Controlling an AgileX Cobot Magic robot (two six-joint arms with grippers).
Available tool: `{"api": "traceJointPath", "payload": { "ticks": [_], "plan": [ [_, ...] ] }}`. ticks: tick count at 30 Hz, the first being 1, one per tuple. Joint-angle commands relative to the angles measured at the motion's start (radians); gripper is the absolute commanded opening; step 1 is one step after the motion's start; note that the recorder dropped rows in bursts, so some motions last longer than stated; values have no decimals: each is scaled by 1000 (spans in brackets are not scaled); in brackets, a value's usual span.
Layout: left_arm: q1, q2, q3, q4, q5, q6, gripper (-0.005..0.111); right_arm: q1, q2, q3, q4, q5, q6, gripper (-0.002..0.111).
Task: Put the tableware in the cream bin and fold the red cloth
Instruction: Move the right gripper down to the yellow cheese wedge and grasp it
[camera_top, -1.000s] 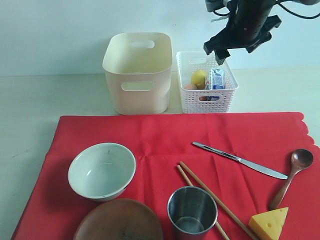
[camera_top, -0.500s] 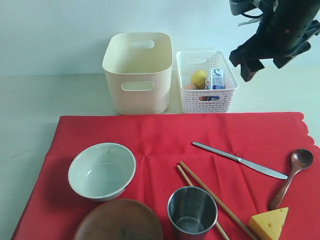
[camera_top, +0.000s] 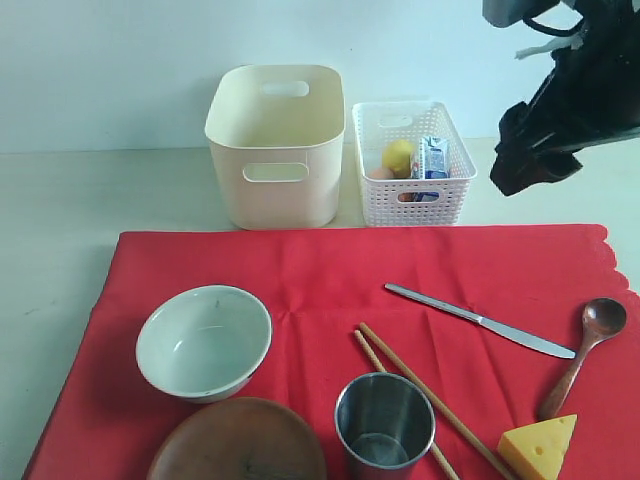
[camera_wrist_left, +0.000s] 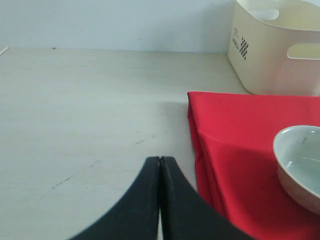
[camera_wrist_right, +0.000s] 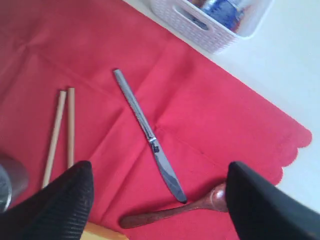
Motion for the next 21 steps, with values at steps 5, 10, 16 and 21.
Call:
{"api": "traceJointPath", "payload": {
  "ticks": [5,10,16,21],
  "plan": [
    [-5,-6,3,1,-13,-1,0,127,-88,78,45,82,-195,70],
    [-5,-6,3,1,-13,-1,0,155,-82,150,53,164,-488,70],
    [-5,-6,3,1,-13,-1,0,155,-78,238,57,175,-730,70],
    [-5,-6,3,1,-13,-1,0,155,-48,300,40,165,-848,70]
  ]
}}
